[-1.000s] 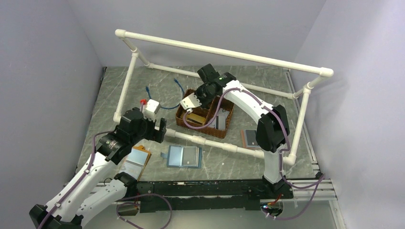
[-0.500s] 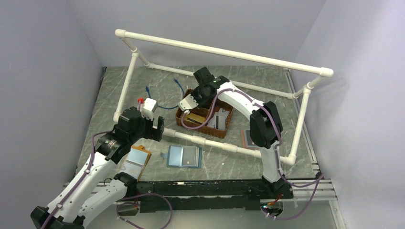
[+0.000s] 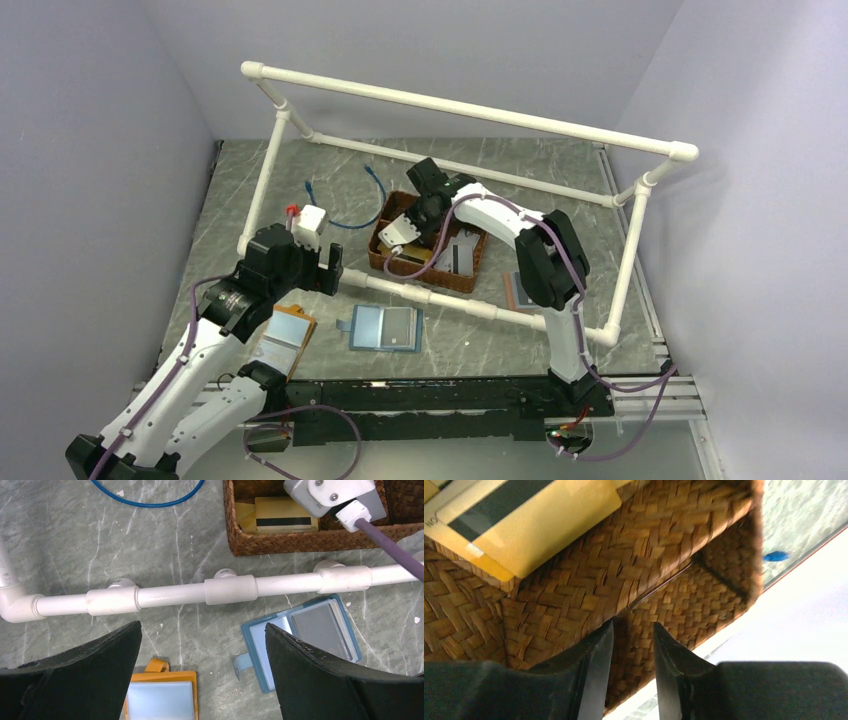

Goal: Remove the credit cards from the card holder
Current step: Place the credit card in the storage box, then reset both arms

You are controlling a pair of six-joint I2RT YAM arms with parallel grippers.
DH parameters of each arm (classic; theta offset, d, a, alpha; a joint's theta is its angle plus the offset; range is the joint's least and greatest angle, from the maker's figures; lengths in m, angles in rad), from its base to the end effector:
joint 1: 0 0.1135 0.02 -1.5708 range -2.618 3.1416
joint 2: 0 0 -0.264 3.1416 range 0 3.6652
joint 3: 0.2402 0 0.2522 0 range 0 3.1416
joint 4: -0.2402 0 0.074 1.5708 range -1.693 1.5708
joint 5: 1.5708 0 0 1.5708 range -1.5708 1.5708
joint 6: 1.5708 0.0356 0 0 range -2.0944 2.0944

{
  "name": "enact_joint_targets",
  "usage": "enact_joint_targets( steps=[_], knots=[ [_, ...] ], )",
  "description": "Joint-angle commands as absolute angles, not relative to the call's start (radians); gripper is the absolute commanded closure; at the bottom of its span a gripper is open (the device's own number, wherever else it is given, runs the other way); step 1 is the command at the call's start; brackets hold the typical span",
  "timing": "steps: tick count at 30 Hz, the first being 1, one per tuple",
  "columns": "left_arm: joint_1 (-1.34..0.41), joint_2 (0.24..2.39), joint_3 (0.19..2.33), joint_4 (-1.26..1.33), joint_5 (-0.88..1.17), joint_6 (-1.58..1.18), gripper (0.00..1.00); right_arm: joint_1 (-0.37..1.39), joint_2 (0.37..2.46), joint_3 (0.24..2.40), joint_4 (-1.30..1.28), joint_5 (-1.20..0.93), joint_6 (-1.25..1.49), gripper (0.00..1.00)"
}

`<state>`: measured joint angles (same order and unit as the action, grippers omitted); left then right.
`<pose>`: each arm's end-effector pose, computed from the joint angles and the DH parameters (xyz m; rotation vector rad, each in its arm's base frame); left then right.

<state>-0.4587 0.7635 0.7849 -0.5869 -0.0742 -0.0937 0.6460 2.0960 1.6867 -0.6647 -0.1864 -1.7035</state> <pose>0.1494 -0.0709 0.3026 0.3461 2.1163 -0.2449 0.3577 0.2779 0.2037 -2.4397 0.9529 -0.1237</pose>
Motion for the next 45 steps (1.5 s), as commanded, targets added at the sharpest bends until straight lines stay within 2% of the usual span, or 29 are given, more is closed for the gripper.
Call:
enact_joint_targets(
  steps=[1,7,10,15,19,20,24,27,30,39,45],
  knots=[
    [-0.45,0.762,0.79,-0.541,-0.047,-0.074,0.02,0.62,2.002,1.662,-0.738,-0.215,-1.684,0.6],
    [-0.439,0.758,0.79,-0.541,-0.035,-0.078,0.02,0.609,1.891,1.661,-0.778,-0.257,-1.599,0.58],
    [-0.437,0.758,0.79,-0.543,-0.028,-0.08,0.02,0.615,1.849,1.68,-0.816,-0.275,-1.496,0.53],
    [-0.436,0.754,0.788,-0.542,-0.01,-0.083,0.02,0.614,1.731,1.667,-0.845,-0.341,-1.124,0.43],
    [-0.428,0.748,0.788,-0.536,0.033,-0.103,0.01,0.571,1.566,1.525,-0.876,-0.571,-0.85,0.36],
    [-0.426,0.745,0.785,-0.531,0.043,-0.108,0.01,0.547,1.512,1.454,-0.867,-0.654,-0.833,0.32],
    [-0.41,0.755,0.782,-0.517,0.113,-0.13,0.01,0.327,1.242,1.119,-0.622,-0.966,-0.688,0.02],
    [-0.388,0.782,0.788,-0.51,0.174,-0.164,0.01,0.185,1.119,0.925,-0.393,-1.195,-0.498,0.01],
    [-0.372,0.796,0.776,-0.483,0.263,-0.234,0.01,0.113,1.09,0.84,-0.235,-1.271,-0.306,0.01],
    [-0.371,0.771,0.616,-0.296,0.476,-0.633,0.01,0.092,1.11,0.854,-0.303,-1.012,-0.4,0.01],
    [-0.371,0.761,0.571,-0.297,0.498,-0.869,0.0,0.087,1.098,0.858,-0.307,-0.999,-0.4,0.01]
  ],
)
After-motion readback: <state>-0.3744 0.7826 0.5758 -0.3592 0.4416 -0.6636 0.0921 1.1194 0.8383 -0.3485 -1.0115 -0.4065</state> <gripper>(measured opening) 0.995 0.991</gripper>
